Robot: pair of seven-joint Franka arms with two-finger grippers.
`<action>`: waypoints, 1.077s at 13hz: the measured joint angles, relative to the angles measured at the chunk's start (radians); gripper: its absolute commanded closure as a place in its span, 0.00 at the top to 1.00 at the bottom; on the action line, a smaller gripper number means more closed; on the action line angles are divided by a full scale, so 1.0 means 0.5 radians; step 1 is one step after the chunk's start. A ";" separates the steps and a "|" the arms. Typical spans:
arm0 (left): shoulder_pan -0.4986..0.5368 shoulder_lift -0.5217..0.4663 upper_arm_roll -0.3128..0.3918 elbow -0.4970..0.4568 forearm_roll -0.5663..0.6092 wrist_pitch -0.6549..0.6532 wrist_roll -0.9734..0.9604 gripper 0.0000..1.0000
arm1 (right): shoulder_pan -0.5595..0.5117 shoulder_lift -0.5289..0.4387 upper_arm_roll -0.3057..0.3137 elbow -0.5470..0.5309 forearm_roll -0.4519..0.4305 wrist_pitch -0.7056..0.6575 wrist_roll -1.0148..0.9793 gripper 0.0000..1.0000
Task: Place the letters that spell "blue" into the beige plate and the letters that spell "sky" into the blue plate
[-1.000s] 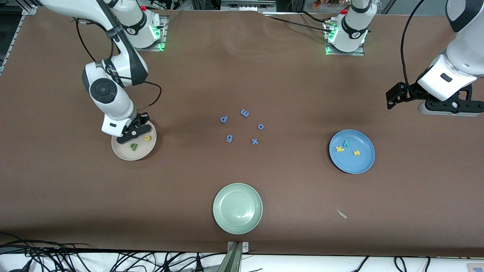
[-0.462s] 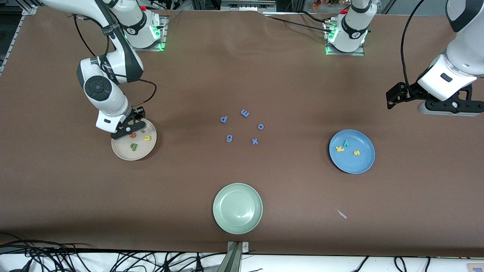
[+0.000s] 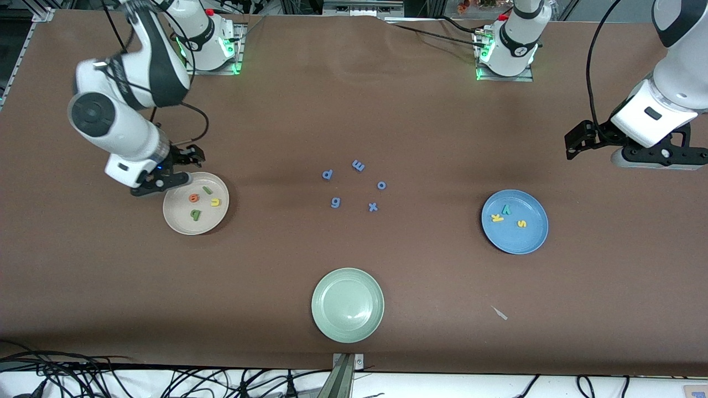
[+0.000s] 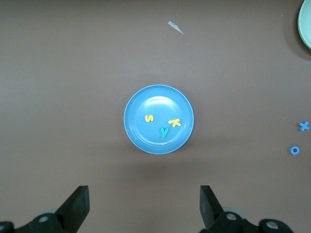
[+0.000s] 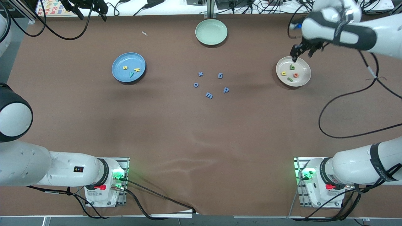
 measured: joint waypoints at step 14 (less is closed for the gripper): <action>0.000 0.000 0.000 0.001 0.000 -0.004 0.000 1.00 | 0.059 -0.158 -0.343 0.748 0.150 -0.911 -0.011 1.00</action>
